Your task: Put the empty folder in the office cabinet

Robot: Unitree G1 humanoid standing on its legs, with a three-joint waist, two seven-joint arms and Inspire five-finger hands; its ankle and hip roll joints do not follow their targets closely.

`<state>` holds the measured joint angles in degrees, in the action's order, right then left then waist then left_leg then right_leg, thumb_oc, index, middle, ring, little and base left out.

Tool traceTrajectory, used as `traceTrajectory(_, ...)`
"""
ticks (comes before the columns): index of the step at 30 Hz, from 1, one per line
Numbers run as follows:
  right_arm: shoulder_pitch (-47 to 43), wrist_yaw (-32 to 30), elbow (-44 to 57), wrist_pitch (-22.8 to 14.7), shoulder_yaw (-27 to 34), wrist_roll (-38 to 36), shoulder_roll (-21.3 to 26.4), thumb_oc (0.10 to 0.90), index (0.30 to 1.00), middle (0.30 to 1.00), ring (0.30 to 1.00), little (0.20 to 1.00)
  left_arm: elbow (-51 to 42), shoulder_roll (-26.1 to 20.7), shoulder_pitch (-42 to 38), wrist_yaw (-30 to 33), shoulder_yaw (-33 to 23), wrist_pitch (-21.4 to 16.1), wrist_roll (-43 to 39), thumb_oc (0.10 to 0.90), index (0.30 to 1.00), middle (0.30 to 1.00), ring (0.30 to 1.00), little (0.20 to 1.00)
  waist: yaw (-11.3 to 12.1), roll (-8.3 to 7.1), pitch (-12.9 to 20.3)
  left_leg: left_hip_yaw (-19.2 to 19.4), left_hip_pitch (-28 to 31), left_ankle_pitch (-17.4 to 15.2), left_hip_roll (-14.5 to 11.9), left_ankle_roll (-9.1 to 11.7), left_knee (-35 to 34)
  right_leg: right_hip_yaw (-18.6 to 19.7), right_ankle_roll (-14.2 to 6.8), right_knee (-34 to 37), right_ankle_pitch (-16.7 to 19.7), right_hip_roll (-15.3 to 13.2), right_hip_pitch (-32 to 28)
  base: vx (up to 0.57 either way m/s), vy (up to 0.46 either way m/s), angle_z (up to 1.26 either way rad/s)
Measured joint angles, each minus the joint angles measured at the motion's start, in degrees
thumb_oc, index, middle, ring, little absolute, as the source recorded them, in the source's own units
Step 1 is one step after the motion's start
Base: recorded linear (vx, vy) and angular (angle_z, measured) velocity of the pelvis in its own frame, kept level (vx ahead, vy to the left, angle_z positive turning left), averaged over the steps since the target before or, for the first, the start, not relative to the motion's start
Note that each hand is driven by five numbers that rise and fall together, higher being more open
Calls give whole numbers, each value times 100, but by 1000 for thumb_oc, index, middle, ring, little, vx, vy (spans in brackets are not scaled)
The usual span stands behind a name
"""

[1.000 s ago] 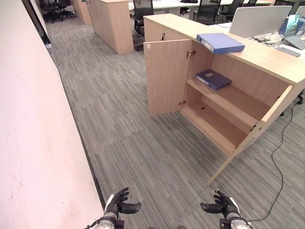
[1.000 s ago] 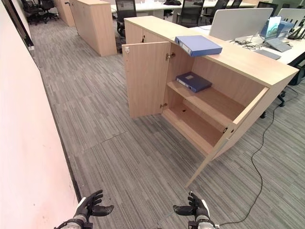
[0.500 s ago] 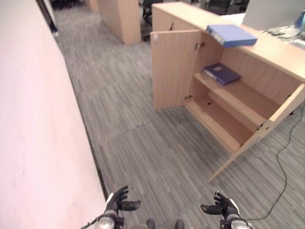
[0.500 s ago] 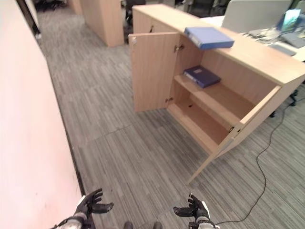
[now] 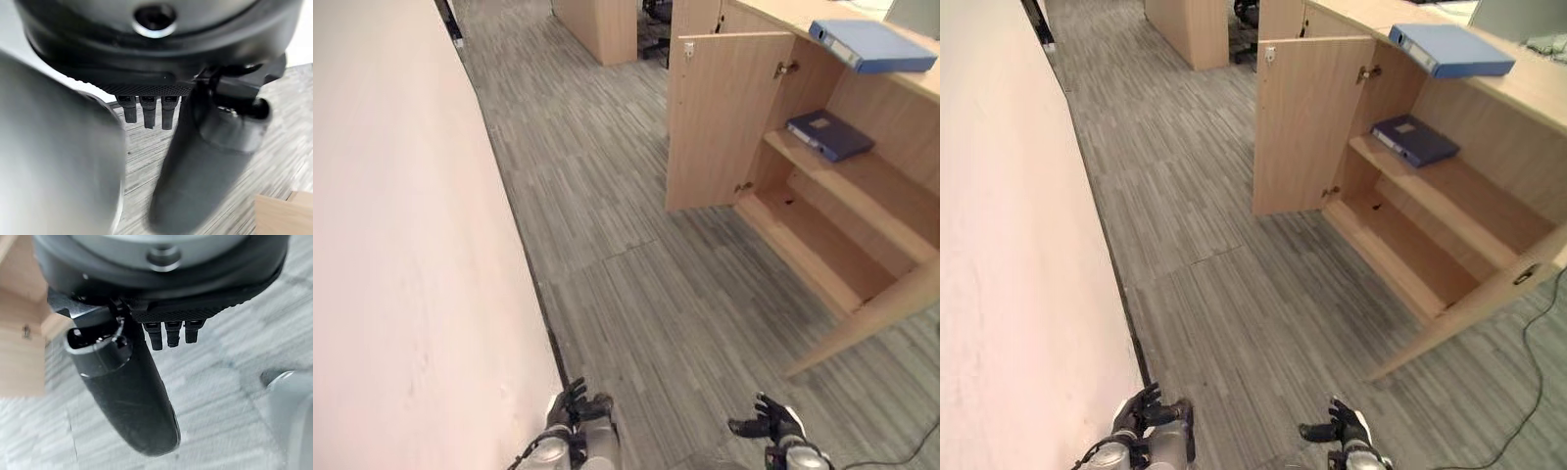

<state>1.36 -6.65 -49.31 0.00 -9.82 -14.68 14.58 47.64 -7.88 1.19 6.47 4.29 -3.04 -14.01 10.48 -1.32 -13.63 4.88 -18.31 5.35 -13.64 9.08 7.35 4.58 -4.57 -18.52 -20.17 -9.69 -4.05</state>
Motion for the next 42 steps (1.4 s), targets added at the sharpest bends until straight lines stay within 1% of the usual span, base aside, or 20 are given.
traceTrajectory(2, 48, 28, -221, 25, 51, 41, -26, 800, 900, 900, 900, 900, -91, -37, 74, -19, 13, -16, -125, 800, 900, 900, 900, 900, 211, -145, 117, -90, 211, 19, 331, -142, -37, -16, -295, 692, 80, -425, -621, 524, 328, -37)
traceTrajectory(3, -55, 49, -354, 36, -3, 67, -119, 800, 900, 900, 900, 900, -111, -178, 58, -45, -8, -33, -108, 800, 900, 900, 900, 900, 258, -358, 149, 8, 326, 454, 527, -122, 13, 62, -556, 660, 217, -675, -647, 444, 317, -63)
traceTrajectory(5, -177, 92, -183, 13, -62, 110, -275, 800, 900, 900, 900, 900, -92, -448, -27, -56, -41, 23, 0, 800, 900, 900, 900, 900, 229, -594, 172, 353, 287, 224, 609, -425, 464, 173, -725, 295, 795, -899, -440, 385, 282, -45)
traceTrajectory(8, -376, 134, -83, -91, -65, 114, -390, 800, 900, 900, 900, 900, -312, -676, -119, -90, 77, -10, 94, 800, 900, 900, 900, 900, 207, -550, 211, 595, 378, -157, 707, -769, 840, 225, -789, -303, 1879, -873, -176, 372, 340, -9)
traceTrajectory(10, -471, 126, -75, -146, -60, 113, -341, 800, 900, 900, 900, 900, -373, -762, -158, -123, 316, -4, 106, 800, 900, 900, 900, 900, 30, -383, 279, 507, 499, -241, 744, -840, 648, 216, -871, -542, 2468, -820, -135, 403, 376, 38)
traceTrajectory(11, -515, 140, -63, -153, -65, 113, -324, 800, 900, 900, 900, 900, -456, -786, -178, -135, 362, 0, 125, 800, 900, 900, 900, 900, -103, -278, 277, 366, 693, -441, 851, -1068, 420, 268, -876, -971, 2848, -690, 88, 411, 297, 37)
traceTrajectory(13, -578, 164, 73, -174, -59, 110, -313, 800, 900, 900, 900, 900, -391, -864, -143, -86, 388, 67, 129, 800, 900, 900, 900, 900, -433, -34, 121, 156, 1366, -364, 801, -1044, -352, 31, -824, -2332, 1568, -393, 974, 500, 147, 20)
traceTrajectory(15, -562, 164, 241, -179, -54, 110, -185, 800, 900, 900, 900, 900, -380, -869, -25, -85, 444, 76, 129, 800, 900, 900, 900, 900, -737, 230, 5, 138, 1833, -388, 725, -1028, -661, -825, -454, -1953, 934, -238, 1366, 482, 5, 20)
traceTrajectory(16, -483, 158, 255, -182, -58, 110, -103, 800, 900, 900, 900, 900, -388, -879, 66, -93, 457, 56, 130, 800, 900, 900, 900, 900, -905, 300, -6, 106, 1954, -319, 704, -892, -731, -1096, -388, -1307, 971, -144, 1541, 411, -61, 38)
traceTrajectory(19, -247, 126, 180, -117, -49, 108, -55, 800, 900, 900, 900, 900, -442, -921, 69, -101, 450, 5, 131, 800, 900, 900, 900, 900, -1052, 139, 4, 30, 2118, -671, 746, -787, -728, -1225, -503, -126, 1414, -118, 2069, 376, -77, 49)
traceTrajectory(21, -28, 117, 71, -76, 42, 108, -21, 800, 900, 900, 900, 900, -360, -912, 105, -139, 469, 45, 141, 800, 900, 900, 900, 900, -1183, -86, 3, -412, 2235, -813, 857, -437, -630, -1358, -396, 396, 2191, -115, 1823, 433, -101, 58)
traceTrajectory(23, 43, 96, -27, -74, 266, 108, 91, 800, 900, 900, 900, 900, -365, -782, 292, -254, 556, 62, 168, 800, 900, 900, 900, 900, -1229, 3, 17, -516, 2253, -1244, 1021, -448, 40, -1452, -448, 521, 2145, -13, 1725, 478, -137, -4)
traceTrajectory(24, 41, 77, 14, -85, 323, 109, 214, 800, 900, 900, 900, 900, -365, -701, 338, -302, 563, 63, 245, 800, 900, 900, 900, 900, -1369, 202, 52, -521, 2361, -1372, 1071, -431, 67, -1615, -369, 542, 2130, 78, 1683, 460, -137, 14)
traceTrajectory(26, 31, 20, -26, -72, 462, 110, 403, 800, 900, 900, 900, 900, -358, -621, 260, -348, 559, 52, 319, 800, 900, 900, 900, 900, -1630, 361, -29, -525, 2645, -1547, 1018, -474, -381, -1876, -192, 222, 1926, 145, 1737, 539, -157, 32)
traceTrajectory(29, 163, 13, -62, -65, 619, 112, 452, 800, 900, 900, 900, 900, -345, -618, 179, -358, 524, 44, 359, 800, 900, 900, 900, 900, -1711, 394, -76, -526, 2996, -1484, 935, -473, -688, -2003, -174, -168, 1613, 97, 1690, 433, -184, 13)
traceTrajectory(31, 270, 48, -55, -62, 641, 111, 475, 800, 900, 900, 900, 900, -349, -642, 169, -350, 500, 21, 370, 800, 900, 900, 900, 900, -1771, 436, -67, -548, 3120, -1496, 907, -474, -749, -2409, -147, -446, 1435, -126, 1660, 486, -287, 15)
traceTrajectory(35, 235, 124, -59, -63, 621, 93, 508, 800, 900, 900, 900, 900, -316, -686, 288, -356, 479, 34, 366, 800, 900, 900, 900, 900, -1989, 722, -42, -676, 3006, -1424, 735, -184, -641, -2710, -7, -734, 1108, -182, 1670, 287, -227, 18)
traceTrajectory(36, 260, 127, -61, -60, 623, 93, 557, 800, 900, 900, 900, 900, -260, -665, 309, -359, 514, 49, 365, 800, 900, 900, 900, 900, -1981, 759, -23, -656, 2984, -1413, 708, -124, -535, -2736, 132, -706, 1128, -168, 1645, 283, -323, -9)
traceTrajectory(40, 2, 189, 261, -71, 604, 108, 671, 800, 900, 900, 900, 900, -295, -653, 205, -449, 595, 61, 347, 800, 900, 900, 900, 900, -1931, 690, -30, -675, 2356, -1137, 718, 279, 964, -2394, 289, -185, 1073, 197, 1405, 382, -329, -40)
traceTrajectory(42, -85, 215, 378, -117, 565, 108, 670, 800, 900, 900, 900, 900, -258, -646, 203, -462, 703, 56, 311, 800, 900, 900, 900, 900, -1833, 599, -2, -686, 2315, -881, 709, 370, 1501, -2163, 422, 50, 1281, 306, 1213, 395, -272, -95)
